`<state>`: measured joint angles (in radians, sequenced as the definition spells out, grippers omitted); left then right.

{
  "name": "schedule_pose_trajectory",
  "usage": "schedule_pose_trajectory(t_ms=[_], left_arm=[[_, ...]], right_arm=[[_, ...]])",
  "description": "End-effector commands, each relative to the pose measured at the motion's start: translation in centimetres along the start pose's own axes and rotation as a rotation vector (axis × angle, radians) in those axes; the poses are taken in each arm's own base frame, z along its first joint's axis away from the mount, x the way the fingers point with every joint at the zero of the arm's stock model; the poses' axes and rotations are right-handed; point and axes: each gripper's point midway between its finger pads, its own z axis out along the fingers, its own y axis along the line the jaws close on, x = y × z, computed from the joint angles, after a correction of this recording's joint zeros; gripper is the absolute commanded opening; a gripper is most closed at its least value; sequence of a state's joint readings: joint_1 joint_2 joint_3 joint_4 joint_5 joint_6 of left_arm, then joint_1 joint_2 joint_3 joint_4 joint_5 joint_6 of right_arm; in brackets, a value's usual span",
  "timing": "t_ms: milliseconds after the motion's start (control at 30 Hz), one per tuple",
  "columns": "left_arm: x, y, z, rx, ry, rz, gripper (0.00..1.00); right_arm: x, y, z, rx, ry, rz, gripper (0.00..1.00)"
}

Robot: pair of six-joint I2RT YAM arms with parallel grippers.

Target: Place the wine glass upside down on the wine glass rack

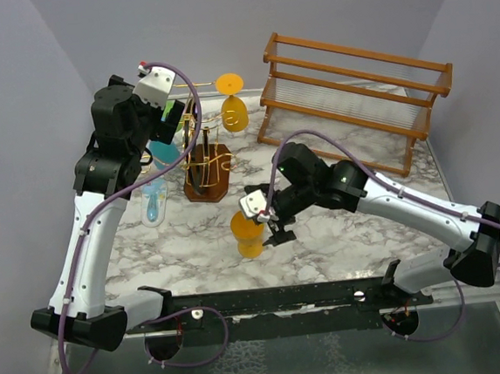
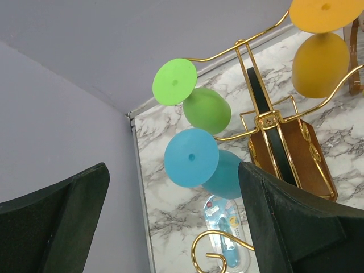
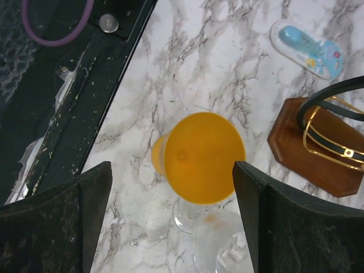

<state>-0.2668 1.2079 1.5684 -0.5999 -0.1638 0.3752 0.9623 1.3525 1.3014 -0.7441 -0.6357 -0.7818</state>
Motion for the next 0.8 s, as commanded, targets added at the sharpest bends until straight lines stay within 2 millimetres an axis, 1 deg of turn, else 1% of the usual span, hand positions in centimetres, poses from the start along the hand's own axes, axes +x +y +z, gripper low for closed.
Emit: schedule_pose_trajectory(t_ms=[0,200,300,467,600,700,767], left_arm=[[-1.0,0.2,-0.4,0.004,-0.049,-0.028,0.99],[-1.0,-0.1,-0.4,0.018,-0.052,-0.024,0.99],[-1.0,-0.3,-0.4,0.028,-0.055,-0.024,0.99],[-1.0,-0.2,-0.4,0.027,-0.055,-0.021,0.99],[-1.1,-0.3,-0.4,0.033,-0.057,-0.020,0.99],[-1.0,-0.4,-0.4,0.038,-0.055,-0.020,0.99],[-1.1,-0.4,-0.4,0.038,-0.056,-0.020,0.99]], right_arm=[[2.0,1.0,1.3,-0.048,0.111,-0.010,0.84],[3.8,1.5,3.3,-0.094,0.193,0.012,0.74],[4.4,1.9,4.2,-0.125,0.231,0.016,0.65],[5.4,3.1,5.3,-0.190,0.291,0.023,0.45],[5.6,3.4,5.6,-0.224,0.315,0.033,0.25],[5.0,3.8,5.7,-0.252,0.300,0.036,0.10],[4.2,4.0,5.7,-0.272,0.275,0.041,0.03]])
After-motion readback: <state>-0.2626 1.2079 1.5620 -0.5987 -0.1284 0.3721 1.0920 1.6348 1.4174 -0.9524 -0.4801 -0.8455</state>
